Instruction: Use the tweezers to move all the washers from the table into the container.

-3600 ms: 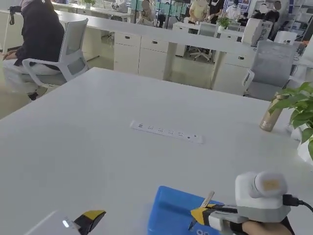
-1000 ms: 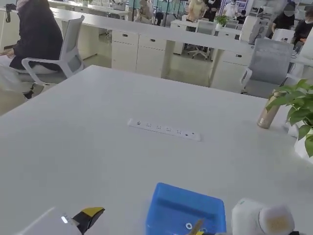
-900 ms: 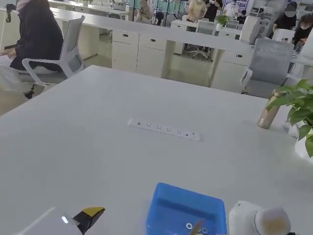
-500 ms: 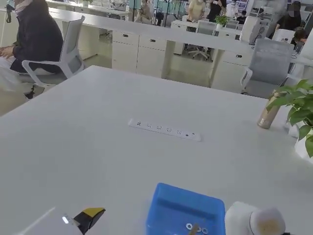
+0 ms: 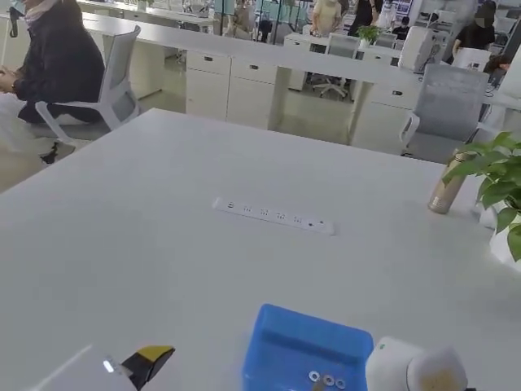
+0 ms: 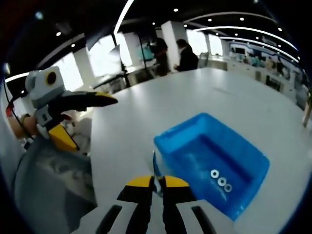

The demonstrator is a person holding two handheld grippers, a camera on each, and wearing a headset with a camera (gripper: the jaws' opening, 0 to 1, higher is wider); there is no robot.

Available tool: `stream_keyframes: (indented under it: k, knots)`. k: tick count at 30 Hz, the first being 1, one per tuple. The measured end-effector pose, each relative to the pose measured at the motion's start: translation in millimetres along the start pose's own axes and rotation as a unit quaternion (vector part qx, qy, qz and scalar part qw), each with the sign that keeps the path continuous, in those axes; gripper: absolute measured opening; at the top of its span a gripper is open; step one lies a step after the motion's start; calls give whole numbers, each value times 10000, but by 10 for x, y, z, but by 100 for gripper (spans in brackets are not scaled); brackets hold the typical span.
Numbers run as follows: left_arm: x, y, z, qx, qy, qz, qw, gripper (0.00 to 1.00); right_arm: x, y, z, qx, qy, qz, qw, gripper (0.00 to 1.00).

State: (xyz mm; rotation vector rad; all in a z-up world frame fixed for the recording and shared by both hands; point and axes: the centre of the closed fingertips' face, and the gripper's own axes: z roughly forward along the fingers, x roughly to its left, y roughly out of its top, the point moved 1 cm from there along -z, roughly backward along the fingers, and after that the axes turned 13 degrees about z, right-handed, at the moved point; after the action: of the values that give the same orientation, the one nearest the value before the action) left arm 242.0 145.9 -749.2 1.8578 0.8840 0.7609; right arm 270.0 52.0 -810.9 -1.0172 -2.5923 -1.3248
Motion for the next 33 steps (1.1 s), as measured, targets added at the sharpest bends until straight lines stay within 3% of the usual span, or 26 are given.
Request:
stream_keyframes:
  k: [7, 17, 25, 33]
  knots:
    - [-10, -3, 3, 13, -21, 32, 10000, 77, 65, -41, 40, 153, -41, -680, 9976, 4]
    - [-8, -3, 3, 5, -23, 29, 10000, 77, 77, -58, 69, 78, -155, -858, 9962, 4]
    - [-2, -3, 2, 6, -9, 31, 10000, 77, 83, -34, 0, -87, -38, -432, 9990, 3]
    - [1, 2, -2, 4, 8, 36, 10000, 77, 114, 160, -136, -381, 46, -182, 9991, 3]
